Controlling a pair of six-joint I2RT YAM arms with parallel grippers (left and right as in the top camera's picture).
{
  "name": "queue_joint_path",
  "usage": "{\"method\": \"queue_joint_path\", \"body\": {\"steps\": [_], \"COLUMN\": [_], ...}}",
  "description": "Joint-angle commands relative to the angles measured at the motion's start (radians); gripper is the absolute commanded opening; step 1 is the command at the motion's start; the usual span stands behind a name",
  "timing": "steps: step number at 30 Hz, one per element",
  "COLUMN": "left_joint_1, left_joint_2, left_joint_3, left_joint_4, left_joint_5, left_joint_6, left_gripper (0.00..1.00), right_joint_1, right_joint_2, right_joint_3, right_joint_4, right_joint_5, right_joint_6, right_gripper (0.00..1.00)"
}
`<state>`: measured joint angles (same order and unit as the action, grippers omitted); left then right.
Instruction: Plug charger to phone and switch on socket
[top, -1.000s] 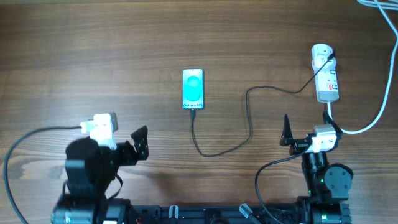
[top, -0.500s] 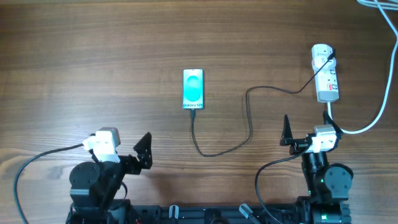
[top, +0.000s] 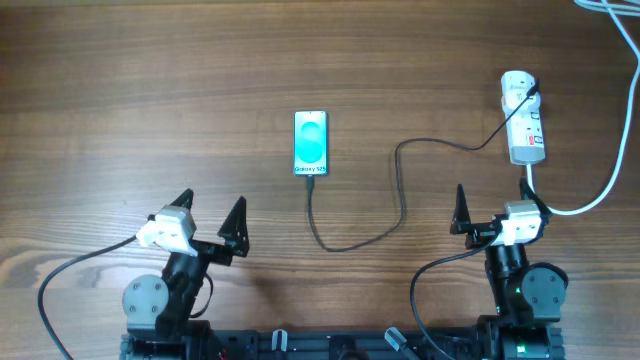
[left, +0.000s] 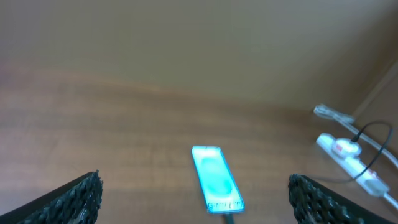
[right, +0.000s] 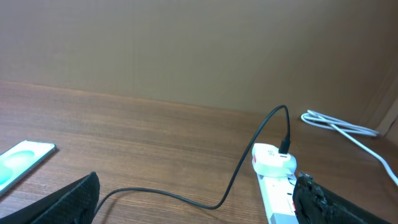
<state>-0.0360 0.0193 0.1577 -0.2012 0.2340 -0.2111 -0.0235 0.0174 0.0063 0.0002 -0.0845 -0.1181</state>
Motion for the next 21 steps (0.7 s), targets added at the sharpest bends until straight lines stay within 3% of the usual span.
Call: {"method": "queue_joint_path", "body": {"steps": [1,10,17,21], "left_joint_1": [0.011,0.03,0.03,0.03], "left_joint_2": [-0.016,-0.016,-0.016,-0.016], "left_joint_3": [-0.052,-0.153,-0.152,-0.152], "left_joint_4": [0.087,0.291,0.2,0.129], "left_joint_5": [-0.008,-0.1,-0.246,-0.242], "left_joint_6": [-0.006,-0.007,0.003,0.103], "left_gripper": [1.0,1.0,1.0,1.0], "right_joint_1": [-0.005,-0.005,-0.005,-0.005], "right_joint_2": [-0.01,-0.01,-0.01,-0.01], "right_joint_3": [-0.001,-0.001,-0.001,-0.001], "right_joint_4": [0.002,0.002,0.002,0.002], "right_joint_5": [0.013,0.013,0.013,0.013], "right_joint_6": [-0.011,-0.011,-0.011,-0.011], "right_gripper": [1.0,1.0,1.0,1.0]}}
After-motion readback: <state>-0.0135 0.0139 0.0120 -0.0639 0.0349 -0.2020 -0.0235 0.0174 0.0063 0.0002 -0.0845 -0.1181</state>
